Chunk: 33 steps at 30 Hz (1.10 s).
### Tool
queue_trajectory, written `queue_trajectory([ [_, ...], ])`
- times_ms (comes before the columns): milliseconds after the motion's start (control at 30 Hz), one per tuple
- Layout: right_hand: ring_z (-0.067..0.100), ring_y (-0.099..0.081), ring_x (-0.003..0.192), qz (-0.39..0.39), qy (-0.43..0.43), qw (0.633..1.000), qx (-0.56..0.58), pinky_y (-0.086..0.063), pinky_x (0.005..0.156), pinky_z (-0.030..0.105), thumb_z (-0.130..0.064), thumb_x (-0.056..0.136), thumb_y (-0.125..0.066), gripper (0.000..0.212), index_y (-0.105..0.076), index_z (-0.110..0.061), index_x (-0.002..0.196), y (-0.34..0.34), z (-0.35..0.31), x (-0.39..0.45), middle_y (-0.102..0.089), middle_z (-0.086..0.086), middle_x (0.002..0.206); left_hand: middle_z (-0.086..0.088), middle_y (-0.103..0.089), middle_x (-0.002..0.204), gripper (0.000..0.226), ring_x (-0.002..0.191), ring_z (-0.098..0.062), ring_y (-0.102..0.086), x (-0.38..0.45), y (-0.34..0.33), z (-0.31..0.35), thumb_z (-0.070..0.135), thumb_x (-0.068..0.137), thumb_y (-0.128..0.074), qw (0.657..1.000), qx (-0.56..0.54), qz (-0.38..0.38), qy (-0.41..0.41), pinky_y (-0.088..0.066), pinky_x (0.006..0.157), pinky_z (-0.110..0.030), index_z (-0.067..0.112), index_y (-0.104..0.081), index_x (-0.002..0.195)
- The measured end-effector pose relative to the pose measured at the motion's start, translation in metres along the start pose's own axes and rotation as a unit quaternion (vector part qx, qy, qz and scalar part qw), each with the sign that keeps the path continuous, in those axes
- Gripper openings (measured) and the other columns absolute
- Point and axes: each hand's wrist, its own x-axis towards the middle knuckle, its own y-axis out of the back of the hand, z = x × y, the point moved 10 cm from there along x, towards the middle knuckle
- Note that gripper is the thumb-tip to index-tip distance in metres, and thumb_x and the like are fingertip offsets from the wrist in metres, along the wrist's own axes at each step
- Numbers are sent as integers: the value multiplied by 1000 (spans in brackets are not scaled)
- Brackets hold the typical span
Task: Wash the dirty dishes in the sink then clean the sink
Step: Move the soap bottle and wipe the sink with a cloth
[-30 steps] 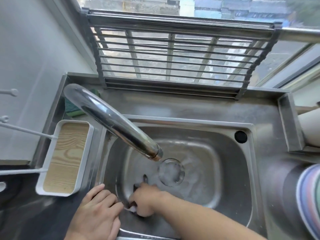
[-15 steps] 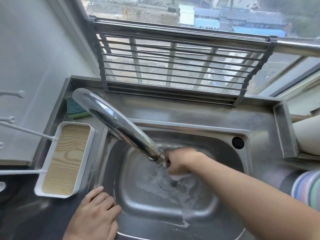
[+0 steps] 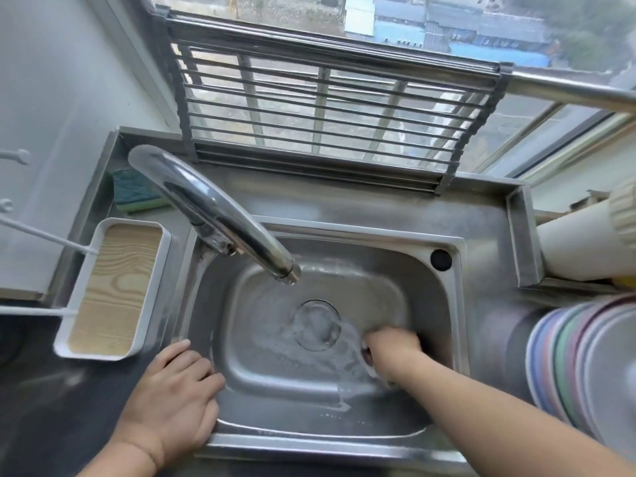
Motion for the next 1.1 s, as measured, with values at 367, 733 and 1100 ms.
queue_trajectory([
  [367, 25, -60, 103, -192, 143, 945, 224, -43, 87, 36, -70, 91, -54, 47, -59, -28, 112, -16, -172, -39, -64, -1, 121, -1, -69, 79, 27, 84, -32, -63, -8, -13, 1, 31, 77, -50, 994, 51, -99, 15, -36, 115, -46, 23, -76, 76],
  [733, 18, -68, 88, -327, 170, 686, 627, -48, 85, 31, -4, 97, -65, 21, -74, -20, 108, 31, -258, -16, -75, 3, 99, -3, -66, 77, 23, 84, -32, -63, -7, -10, 4, 29, 77, -53, 998, 43, -48, 0, -37, 115, -45, 19, -73, 75],
  [1100, 38, -48, 120, 223, 155, 897, 348, -49, 98, 38, -17, 94, -61, 46, -63, -36, 136, 116, -215, 44, -38, 9, 151, -1, -64, 75, 25, 84, -31, -62, -8, -13, 2, 29, 82, -50, 999, 31, -17, -3, -35, 118, -44, 21, -72, 74],
])
